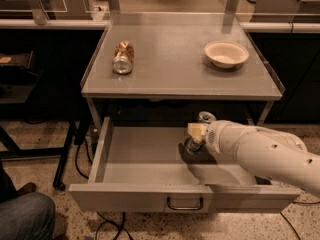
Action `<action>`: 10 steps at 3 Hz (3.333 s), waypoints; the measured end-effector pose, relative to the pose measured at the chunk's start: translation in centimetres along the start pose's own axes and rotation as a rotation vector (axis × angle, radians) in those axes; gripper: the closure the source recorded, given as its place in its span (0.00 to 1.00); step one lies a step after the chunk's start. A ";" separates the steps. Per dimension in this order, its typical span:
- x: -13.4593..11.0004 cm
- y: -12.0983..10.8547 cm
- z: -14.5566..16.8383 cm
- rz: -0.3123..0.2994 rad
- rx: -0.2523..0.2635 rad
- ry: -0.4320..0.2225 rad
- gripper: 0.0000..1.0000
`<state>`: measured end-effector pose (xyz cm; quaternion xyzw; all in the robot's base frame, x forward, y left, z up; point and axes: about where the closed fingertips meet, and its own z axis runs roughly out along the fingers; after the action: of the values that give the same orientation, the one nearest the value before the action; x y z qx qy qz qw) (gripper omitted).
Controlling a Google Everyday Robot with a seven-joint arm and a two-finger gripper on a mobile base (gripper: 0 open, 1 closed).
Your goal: Place redbull can into top drawer
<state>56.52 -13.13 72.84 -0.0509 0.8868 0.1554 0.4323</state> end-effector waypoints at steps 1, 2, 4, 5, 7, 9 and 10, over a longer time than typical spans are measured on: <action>0.6 -2.4 0.8 0.048 0.055 -0.061 1.00; 1.1 -3.2 2.9 0.033 0.110 -0.103 1.00; 1.9 -2.4 2.8 0.013 0.133 -0.108 1.00; 4.7 -2.2 2.5 -0.067 0.168 -0.085 1.00; 6.8 -2.8 2.2 -0.082 0.224 -0.068 0.97; 6.7 -2.8 2.2 -0.082 0.224 -0.068 0.50; 6.7 -2.8 2.2 -0.082 0.224 -0.068 0.27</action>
Offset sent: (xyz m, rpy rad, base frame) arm 0.0331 0.0221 -0.0580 -0.0328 -0.0758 -0.2510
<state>54.59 -14.75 65.66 -0.0334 0.8806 0.0390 0.4711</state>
